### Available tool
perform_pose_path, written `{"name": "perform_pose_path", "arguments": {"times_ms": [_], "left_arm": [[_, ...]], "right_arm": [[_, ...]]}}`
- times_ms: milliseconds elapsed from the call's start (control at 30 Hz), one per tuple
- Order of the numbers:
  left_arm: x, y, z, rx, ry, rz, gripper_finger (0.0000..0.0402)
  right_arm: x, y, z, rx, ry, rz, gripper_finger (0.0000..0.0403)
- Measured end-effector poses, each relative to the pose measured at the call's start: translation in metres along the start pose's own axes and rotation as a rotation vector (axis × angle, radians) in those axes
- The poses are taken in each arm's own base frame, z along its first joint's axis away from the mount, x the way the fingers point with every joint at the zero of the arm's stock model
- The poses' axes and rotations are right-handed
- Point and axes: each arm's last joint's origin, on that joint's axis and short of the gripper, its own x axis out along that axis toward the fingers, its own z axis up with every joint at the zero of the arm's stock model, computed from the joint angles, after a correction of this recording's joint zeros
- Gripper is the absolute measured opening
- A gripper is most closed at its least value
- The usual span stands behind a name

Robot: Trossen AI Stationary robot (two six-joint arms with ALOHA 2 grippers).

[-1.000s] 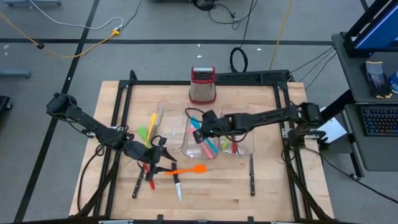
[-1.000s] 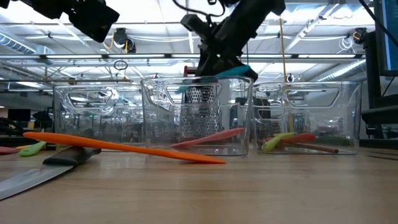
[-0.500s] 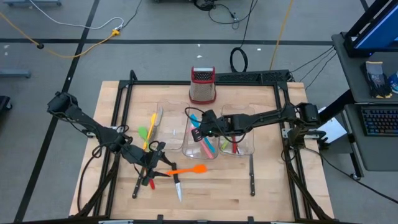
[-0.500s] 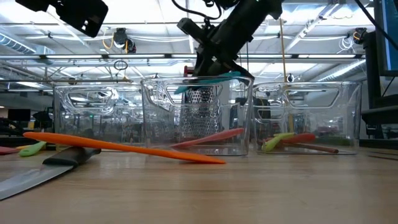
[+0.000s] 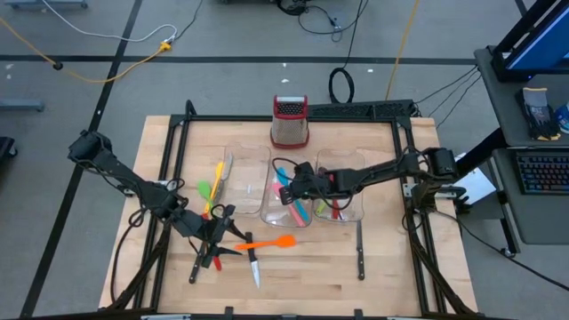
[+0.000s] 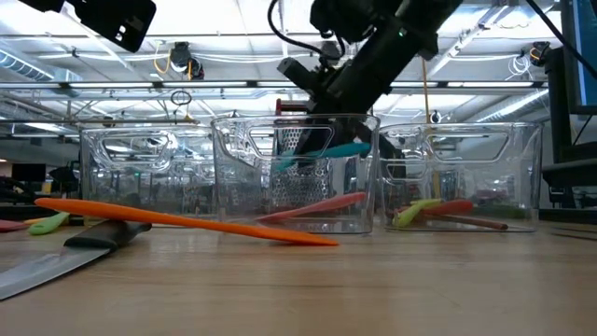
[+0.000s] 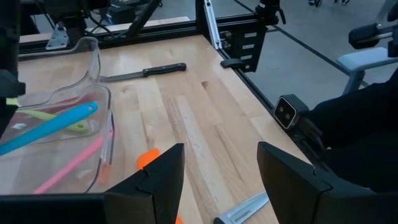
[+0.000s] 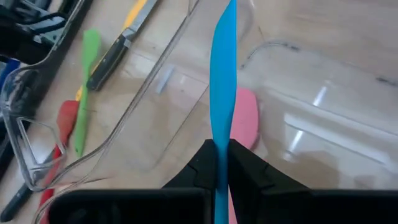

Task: Pick & Place Kitchen Items
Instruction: Put the blue spatula into the middle transparent bin, then put the orange spatula into the middle transparent bin

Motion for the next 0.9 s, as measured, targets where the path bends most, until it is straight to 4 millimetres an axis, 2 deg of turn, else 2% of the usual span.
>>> {"name": "perform_pose_path", "arguments": {"times_ms": [233, 500, 667, 800, 900], "left_arm": [[0.000, 0.000, 0.000, -0.005, 0.000, 0.000, 0.0207], [0.000, 0.000, 0.000, -0.005, -0.003, 0.000, 0.0207], [0.000, 0.000, 0.000, -0.010, -0.003, 0.000, 0.0207], [0.000, 0.000, 0.000, -0.032, -0.002, 0.000, 0.0207], [0.000, 0.000, -0.001, -0.053, 0.009, -0.001, 0.0207]], "right_arm": [[0.004, -0.011, -0.007, -0.003, 0.009, -0.014, 0.0021], [0.004, -0.010, -0.007, 0.000, 0.007, -0.005, 0.0082], [0.004, -0.003, -0.003, 0.003, -0.030, 0.065, 0.0115], [0.001, 0.002, 0.003, -0.018, -0.066, 0.123, 0.0116], [-0.010, 0.009, 0.010, -0.058, -0.103, 0.176, 0.0096]]}}
